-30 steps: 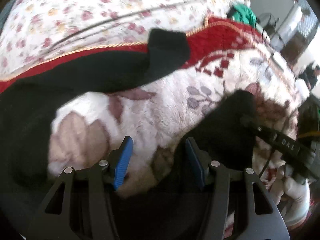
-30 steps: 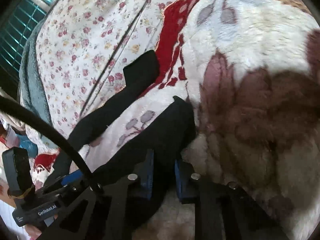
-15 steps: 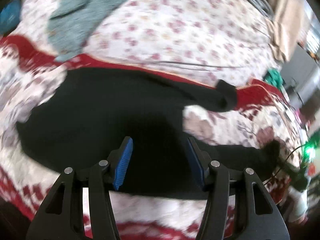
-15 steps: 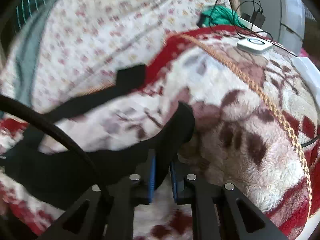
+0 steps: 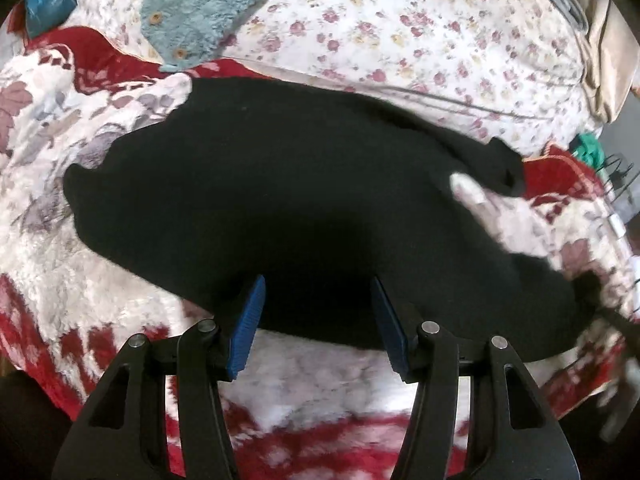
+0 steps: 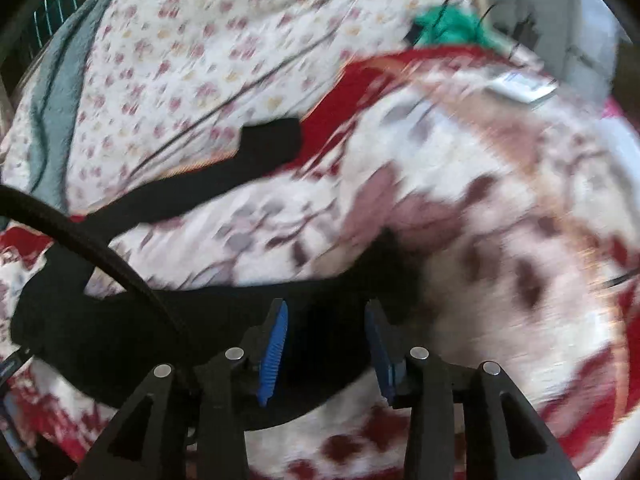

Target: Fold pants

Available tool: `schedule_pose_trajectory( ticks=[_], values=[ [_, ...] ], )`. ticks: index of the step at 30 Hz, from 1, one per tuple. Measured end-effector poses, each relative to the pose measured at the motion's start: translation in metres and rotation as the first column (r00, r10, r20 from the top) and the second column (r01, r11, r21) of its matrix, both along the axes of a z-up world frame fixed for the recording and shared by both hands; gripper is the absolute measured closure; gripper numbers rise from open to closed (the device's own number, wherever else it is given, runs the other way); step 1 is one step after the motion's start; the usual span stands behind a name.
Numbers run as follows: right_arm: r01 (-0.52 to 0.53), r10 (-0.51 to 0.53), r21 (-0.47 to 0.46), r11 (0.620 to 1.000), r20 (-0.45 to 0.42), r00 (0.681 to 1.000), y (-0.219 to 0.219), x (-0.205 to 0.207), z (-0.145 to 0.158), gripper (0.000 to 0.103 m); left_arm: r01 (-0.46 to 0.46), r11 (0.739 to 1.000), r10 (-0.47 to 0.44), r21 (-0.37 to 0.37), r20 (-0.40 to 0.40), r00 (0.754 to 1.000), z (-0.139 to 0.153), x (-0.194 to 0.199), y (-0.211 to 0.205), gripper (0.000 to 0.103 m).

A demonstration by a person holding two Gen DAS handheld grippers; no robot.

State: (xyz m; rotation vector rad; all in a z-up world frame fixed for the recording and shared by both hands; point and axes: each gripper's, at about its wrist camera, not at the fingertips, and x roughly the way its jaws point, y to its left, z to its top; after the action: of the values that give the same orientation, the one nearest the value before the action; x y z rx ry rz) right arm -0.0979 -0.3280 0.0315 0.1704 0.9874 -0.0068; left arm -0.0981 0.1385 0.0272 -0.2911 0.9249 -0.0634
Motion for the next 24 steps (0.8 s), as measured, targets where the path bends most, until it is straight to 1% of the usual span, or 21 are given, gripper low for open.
schedule_pose_trajectory(
  ticks=[2,3,6,8,9,10,11,13,14,15,17,19,21,22,23,24],
  values=[
    [-0.005,0.006,0.027,1.000,-0.046,0.999,0.001,0.006,-0.009,0.065,0.011,1.000,-0.011,-0.023,0.014,1.000,0.011,0.005,0.000,0.048],
    [-0.003,0.004,0.029,1.000,-0.036,0.999,0.001,0.006,-0.006,0.065,0.020,0.999,-0.019,-0.026,0.033,0.999,0.019,0.008,-0.001,0.048],
    [-0.018,0.015,0.063,0.998,0.039,0.999,0.001,0.012,0.017,0.065,0.055,0.997,-0.051,-0.047,0.077,0.996,0.039,0.025,-0.003,0.048],
    [-0.035,0.027,0.090,0.995,0.085,0.996,0.003,0.028,0.032,0.064,0.083,0.993,-0.077,-0.080,0.073,0.994,0.047,0.043,-0.008,0.048],
    [-0.045,0.035,0.099,0.994,0.102,0.994,0.007,0.041,0.040,0.061,0.095,0.991,-0.089,-0.099,0.062,0.994,0.048,0.052,-0.010,0.048],
    [-0.060,0.049,0.103,0.993,0.113,0.992,0.011,0.053,0.046,0.053,0.103,0.988,-0.098,-0.115,0.052,0.994,0.049,0.065,-0.013,0.048],
    [-0.091,0.077,0.099,0.991,0.131,0.988,0.016,0.071,0.051,0.049,0.102,0.989,-0.099,-0.109,0.038,0.994,0.049,0.076,-0.017,0.048],
    [-0.124,0.113,0.078,0.989,0.139,0.984,0.028,0.104,0.051,0.049,0.098,0.991,-0.097,-0.087,0.008,0.995,0.048,0.098,-0.023,0.048],
    [-0.137,0.127,0.070,0.988,0.135,0.983,0.034,0.120,0.052,0.049,0.108,0.990,-0.109,-0.093,-0.008,0.994,0.046,0.110,-0.027,0.048],
    [-0.154,0.145,0.067,0.986,0.132,0.981,0.039,0.140,0.050,0.049,0.115,0.988,-0.120,-0.107,-0.035,0.992,0.043,0.122,-0.029,0.048],
    [-0.174,0.168,0.044,0.984,0.117,0.979,0.051,0.181,0.045,0.049,0.113,0.980,-0.130,-0.165,-0.099,0.987,0.035,0.145,-0.032,0.048],
    [-0.182,0.179,0.012,0.983,0.110,0.978,0.060,0.215,0.037,0.049,0.097,0.975,-0.125,-0.200,-0.131,0.983,0.030,0.163,-0.032,0.048],
    [-0.179,0.181,-0.024,0.983,0.099,0.978,0.069,0.251,0.025,0.048,0.072,0.975,-0.106,-0.210,-0.153,0.983,0.025,0.178,-0.033,0.048],
    [-0.175,0.178,-0.043,0.984,0.082,0.981,0.073,0.266,0.018,0.046,0.056,0.971,-0.098,-0.234,-0.171,0.980,0.020,0.187,-0.032,0.048],
    [-0.167,0.171,-0.066,0.984,0.055,0.984,0.077,0.284,0.008,0.045,0.041,0.967,-0.089,-0.251,-0.184,0.979,0.017,0.193,-0.030,0.048],
    [-0.161,0.165,-0.077,0.984,0.041,0.986,0.079,0.294,0.001,0.045,0.018,0.963,-0.074,-0.269,-0.200,0.977,0.013,0.199,-0.029,0.048]
  ],
)
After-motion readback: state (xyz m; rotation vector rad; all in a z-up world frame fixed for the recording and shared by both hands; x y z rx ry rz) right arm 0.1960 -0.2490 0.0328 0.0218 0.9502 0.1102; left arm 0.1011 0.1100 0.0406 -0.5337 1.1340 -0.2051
